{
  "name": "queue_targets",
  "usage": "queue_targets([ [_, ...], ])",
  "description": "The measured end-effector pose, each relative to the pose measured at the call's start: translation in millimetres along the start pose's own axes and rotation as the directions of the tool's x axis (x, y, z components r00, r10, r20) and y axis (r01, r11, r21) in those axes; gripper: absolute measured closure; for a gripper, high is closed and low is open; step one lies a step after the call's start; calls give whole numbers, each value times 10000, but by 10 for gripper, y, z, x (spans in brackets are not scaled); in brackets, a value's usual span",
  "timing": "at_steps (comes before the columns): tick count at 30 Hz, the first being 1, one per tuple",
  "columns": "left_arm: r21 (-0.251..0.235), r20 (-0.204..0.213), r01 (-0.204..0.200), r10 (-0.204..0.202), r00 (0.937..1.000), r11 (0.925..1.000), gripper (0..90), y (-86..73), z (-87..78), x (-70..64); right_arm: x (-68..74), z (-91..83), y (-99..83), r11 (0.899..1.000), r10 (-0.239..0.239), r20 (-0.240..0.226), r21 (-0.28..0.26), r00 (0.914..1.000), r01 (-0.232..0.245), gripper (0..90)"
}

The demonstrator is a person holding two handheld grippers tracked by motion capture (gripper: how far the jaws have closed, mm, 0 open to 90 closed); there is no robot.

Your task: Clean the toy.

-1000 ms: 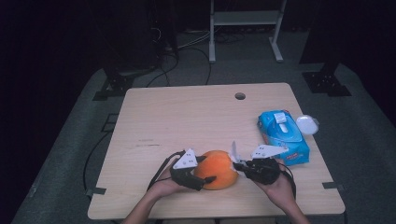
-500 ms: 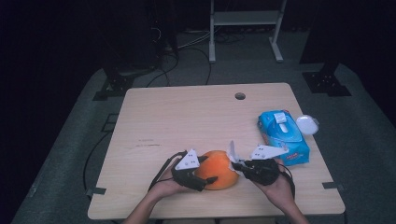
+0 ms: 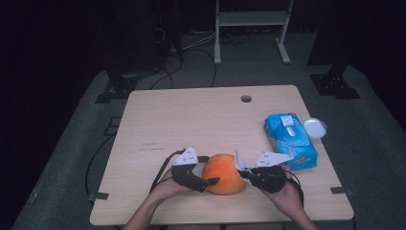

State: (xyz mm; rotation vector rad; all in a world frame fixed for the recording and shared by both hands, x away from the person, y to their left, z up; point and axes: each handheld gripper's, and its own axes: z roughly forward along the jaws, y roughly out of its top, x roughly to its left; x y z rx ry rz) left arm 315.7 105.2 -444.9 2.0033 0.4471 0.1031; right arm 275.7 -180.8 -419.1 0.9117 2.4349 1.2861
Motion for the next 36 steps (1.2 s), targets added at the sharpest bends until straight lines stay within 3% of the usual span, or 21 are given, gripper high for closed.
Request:
queue_targets([
  [3,29,-60,-334,334,9994,9994,267,23,20,-41,73,-47,91,9985,-109,-205,-538,9997,98,845],
  [4,193,-167,-856,859,9962,9961,279,64,36,-106,96,-44,118,9979,-182,-206,-632,9996,169,841],
  [5,193,-167,-856,859,9962,9961,282,64,36,-106,96,-44,118,9979,-182,-206,-632,9996,169,841],
  [6,285,-238,-1202,1209,9924,9923,282,84,45,-158,110,-33,152,9975,-266,-203,-664,9994,252,840],
  [8,294,-252,-1220,1228,9921,9921,270,84,43,-161,75,-19,138,9982,-191,-190,-578,9996,180,842],
  [10,188,-239,-846,850,9961,9962,222,69,33,-111,24,-9,94,9993,-61,-114,-357,9999,57,847],
  [11,188,-239,-846,850,9961,9962,189,69,33,-111,24,-9,94,9993,-61,-114,-357,9999,57,847],
  [12,164,-241,-389,393,9989,9991,159,54,40,-64,-20,-7,37,9999,-30,87,-145,10000,32,850],
  [13,164,-241,-389,393,9989,9991,114,54,40,-64,-20,-7,37,9999,-30,87,-145,10000,32,850],
  [15,281,-131,69,-65,9999,9996,94,30,74,-29,-42,-22,-6,9999,108,76,16,9999,-108,850],
  [19,188,-204,-316,320,9993,9993,245,59,65,-69,-32,-69,24,9999,58,210,-129,9998,-55,850],
  [20,134,-257,-542,545,9982,9984,258,93,70,-129,18,-118,87,9974,28,-162,-716,9999,-39,851],
  [21,158,-249,-752,756,9968,9970,266,109,79,-164,62,-131,124,9960,-88,-220,-893,9997,68,851],
  [25,286,-82,-1104,1107,9938,9935,274,141,98,-241,142,-119,181,9940,-427,-154,-1013,9990,409,850],
  [27,260,-22,-1096,1097,9940,9936,253,133,104,-239,123,-69,138,9965,-505,-7,-674,9987,504,851],
  [30,142,42,-656,656,9978,9977,110,111,103,-183,30,-71,65,9990,-195,9,-403,9998,195,851],
  [32,346,82,-365,363,9993,9987,100,75,124,-141,-16,-88,45,9992,-68,71,-391,10000,71,851],
  [35,351,168,-576,571,9982,9977,232,58,124,-140,-35,-93,35,9989,156,24,-442,9999,-155,851],
  [36,274,-29,-863,864,9963,9959,266,94,104,-173,0,-113,63,9979,24,143,-645,9999,-14,851],
])
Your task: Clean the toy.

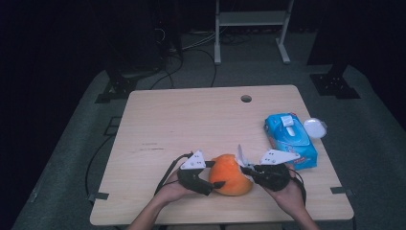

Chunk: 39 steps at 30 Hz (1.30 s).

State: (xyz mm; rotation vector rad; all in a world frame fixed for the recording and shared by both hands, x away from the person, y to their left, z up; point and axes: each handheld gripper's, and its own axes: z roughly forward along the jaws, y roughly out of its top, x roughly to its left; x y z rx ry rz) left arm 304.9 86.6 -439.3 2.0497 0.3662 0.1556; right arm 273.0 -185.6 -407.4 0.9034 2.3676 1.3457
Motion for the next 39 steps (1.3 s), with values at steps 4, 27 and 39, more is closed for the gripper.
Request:
queue_targets([
  [4,-205,-193,-495,491,9986,9986,340,46,2,-75,98,-37,73,9984,91,-700,-554,9975,-130,850],
  [27,-668,-525,-1106,1072,9929,9916,350,93,91,-261,217,-42,146,9967,-657,-660,-529,9957,622,852],
  [39,-645,-594,-174,136,9981,9978,277,80,115,-210,33,-57,61,9998,-186,-109,-10,9998,185,852],
])
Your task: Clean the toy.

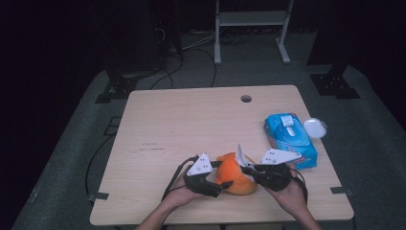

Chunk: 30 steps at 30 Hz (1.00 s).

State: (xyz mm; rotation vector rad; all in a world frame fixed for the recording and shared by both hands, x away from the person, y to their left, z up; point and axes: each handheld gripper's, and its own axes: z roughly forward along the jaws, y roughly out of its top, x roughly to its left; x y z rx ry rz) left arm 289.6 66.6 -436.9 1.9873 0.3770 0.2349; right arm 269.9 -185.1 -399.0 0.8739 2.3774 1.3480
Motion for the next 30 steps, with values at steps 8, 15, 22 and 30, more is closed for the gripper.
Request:
queue_targets([
  [8,-135,34,-747,747,9972,9971,298,42,20,-131,275,52,125,9978,-611,-722,-293,9955,591,851],
  [15,-202,82,-232,233,9997,9995,124,45,61,-97,-7,-35,36,9999,-19,207,-133,9998,22,852],
  [22,-31,-37,-817,817,9967,9967,277,39,50,-153,219,9,104,9984,-572,-681,-32,9960,571,850],
  [30,66,235,-1562,1560,9875,9877,303,37,59,-231,190,32,146,9987,-441,-115,-278,9990,438,851],
])
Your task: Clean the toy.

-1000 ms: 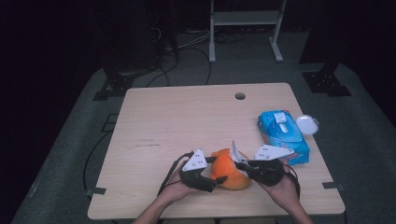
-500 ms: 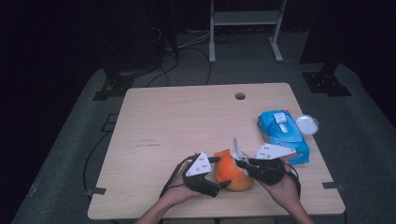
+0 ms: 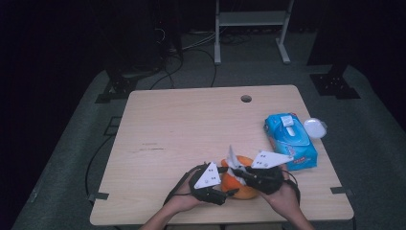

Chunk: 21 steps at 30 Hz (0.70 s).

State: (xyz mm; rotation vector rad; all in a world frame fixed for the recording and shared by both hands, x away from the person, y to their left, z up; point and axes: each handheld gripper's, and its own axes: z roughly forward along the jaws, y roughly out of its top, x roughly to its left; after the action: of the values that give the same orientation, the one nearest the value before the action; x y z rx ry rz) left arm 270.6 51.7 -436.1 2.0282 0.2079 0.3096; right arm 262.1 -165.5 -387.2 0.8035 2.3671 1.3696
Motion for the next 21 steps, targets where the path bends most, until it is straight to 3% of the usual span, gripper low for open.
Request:
queue_targets([
  [1,36,39,103,-103,9999,9999,292,-16,-1,21,-84,-55,-11,9999,12,548,127,9985,-19,850],
  [2,36,39,103,-103,9999,9999,272,-16,-1,21,-84,-55,-11,9999,12,548,127,9985,-19,850],
  [3,-1,78,412,-412,9991,9992,240,-32,-5,60,-167,-91,-55,9995,103,940,298,9955,-132,849],
  [4,-1,78,412,-412,9991,9992,196,-32,-5,60,-167,-91,-55,9995,103,940,298,9955,-132,849],
  [5,-234,222,1091,-1086,9938,9938,167,-38,-9,113,-211,-89,-122,9982,346,786,463,9963,-383,852],
  [6,-234,222,1091,-1086,9938,9938,154,-38,-9,113,-211,-89,-122,9982,346,786,463,9963,-383,852],
  [7,-150,273,1353,-1348,9905,9907,157,-43,-1,133,-164,-68,-134,9980,301,588,544,9978,-333,854],
  [8,-150,273,1353,-1348,9905,9907,184,-43,-1,133,-164,-68,-134,9980,301,588,544,9978,-333,854],
  [9,-115,222,1149,-1147,9932,9933,225,-53,0,118,-81,-54,-87,9983,-40,461,582,9989,13,854],
  [10,-62,227,903,-902,9957,9959,225,-57,-4,106,-81,-54,-87,9983,-40,461,582,9989,13,854],
  [11,-5,282,555,-555,9981,9985,262,-48,-8,72,-6,-32,-47,9992,-105,27,391,9999,104,853],
  [13,65,423,282,-285,9987,9996,284,-48,0,40,67,13,-31,9993,-201,-239,297,9995,209,850],
  [17,51,468,298,-300,9985,9995,304,-70,-14,61,94,44,-28,9983,-469,-27,350,9989,469,851],
  [19,3,475,436,-436,9979,9990,306,-75,-23,81,1,2,-39,9987,-307,293,425,9991,294,853],
  [21,-52,431,612,-609,9972,9981,251,-53,-16,88,-52,-27,-60,9991,-32,253,429,9997,21,854],
])
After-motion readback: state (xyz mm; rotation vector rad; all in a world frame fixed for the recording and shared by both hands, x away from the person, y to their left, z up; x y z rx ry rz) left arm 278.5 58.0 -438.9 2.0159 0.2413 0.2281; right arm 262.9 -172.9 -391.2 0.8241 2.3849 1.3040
